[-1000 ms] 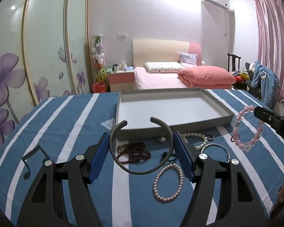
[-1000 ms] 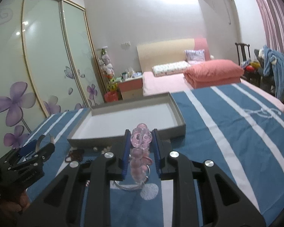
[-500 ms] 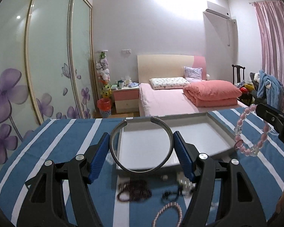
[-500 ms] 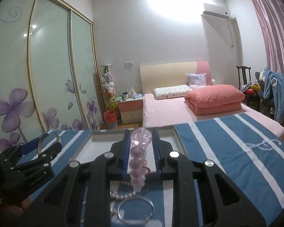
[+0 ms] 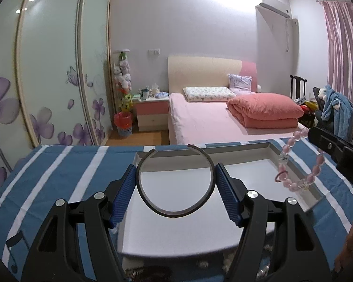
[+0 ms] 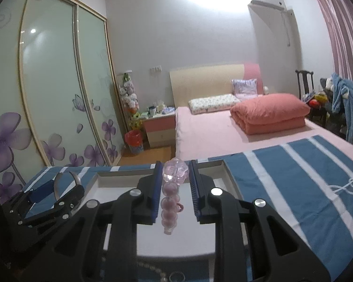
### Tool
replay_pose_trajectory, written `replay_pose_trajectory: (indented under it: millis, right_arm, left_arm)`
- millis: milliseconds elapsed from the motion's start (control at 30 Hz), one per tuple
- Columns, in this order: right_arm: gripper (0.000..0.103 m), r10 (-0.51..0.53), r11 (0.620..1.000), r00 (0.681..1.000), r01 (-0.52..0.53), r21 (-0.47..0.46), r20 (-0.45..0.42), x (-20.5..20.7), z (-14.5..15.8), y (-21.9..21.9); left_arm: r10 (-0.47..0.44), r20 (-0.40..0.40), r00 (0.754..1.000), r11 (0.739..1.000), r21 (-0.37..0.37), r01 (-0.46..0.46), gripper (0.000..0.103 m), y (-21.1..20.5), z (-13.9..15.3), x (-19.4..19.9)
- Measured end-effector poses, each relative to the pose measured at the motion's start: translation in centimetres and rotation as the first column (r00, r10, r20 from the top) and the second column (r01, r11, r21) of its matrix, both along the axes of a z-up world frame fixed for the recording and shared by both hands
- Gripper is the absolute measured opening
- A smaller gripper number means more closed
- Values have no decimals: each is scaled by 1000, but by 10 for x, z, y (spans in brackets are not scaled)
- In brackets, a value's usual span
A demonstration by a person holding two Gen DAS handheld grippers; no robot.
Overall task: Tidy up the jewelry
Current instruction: 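Carry both held bracelets into the grey tray and open both grippers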
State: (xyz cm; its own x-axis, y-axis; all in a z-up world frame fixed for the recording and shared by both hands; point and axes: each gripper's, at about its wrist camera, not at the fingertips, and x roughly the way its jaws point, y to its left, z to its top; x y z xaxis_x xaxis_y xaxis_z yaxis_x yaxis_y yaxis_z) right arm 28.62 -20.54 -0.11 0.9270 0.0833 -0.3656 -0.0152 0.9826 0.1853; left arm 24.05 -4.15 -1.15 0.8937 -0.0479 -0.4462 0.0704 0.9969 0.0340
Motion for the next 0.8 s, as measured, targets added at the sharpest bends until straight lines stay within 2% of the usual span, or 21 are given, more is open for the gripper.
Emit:
replay_pose_trajectory:
  millis: [167,333,467,533,567,633,800]
  right_arm:
    - [23,15,999,997,-13,39,-70,40,-18,-2]
    - [23,48,995,985,-32,98,-163,72,-38,-6]
    - [25,56,994,974,-33,107,-220,84,-49,-6]
    - [27,48,995,973,-26,99,-226,84,-51,-8]
    - [35,45,995,973,-24,95,-225,83,-51,-9]
    - [41,33,996,977,-16,83,-213,80,-49,-10]
    - [41,11,998,985,0,60,-173,65,-38,-15]
  left_arm:
    - [-3,-59,998,1000,-19,2,68,2,-11,25]
    - [-12,-112,994,1000,1,12,68,-3,-21,41]
    - [-22,-155,988,1000,-14,20,68,-6,-25,52]
    - [-24,-151,988,1000,-9,23,68,-7,-24,51]
    - [-24,-144,989,1000,-6,24,69,-5,-23,52]
    - [-25,-133,991,1000,1,25,71,-5,-20,52]
    - [5,-121,993,1000,-22,-8,71,9,-11,51]
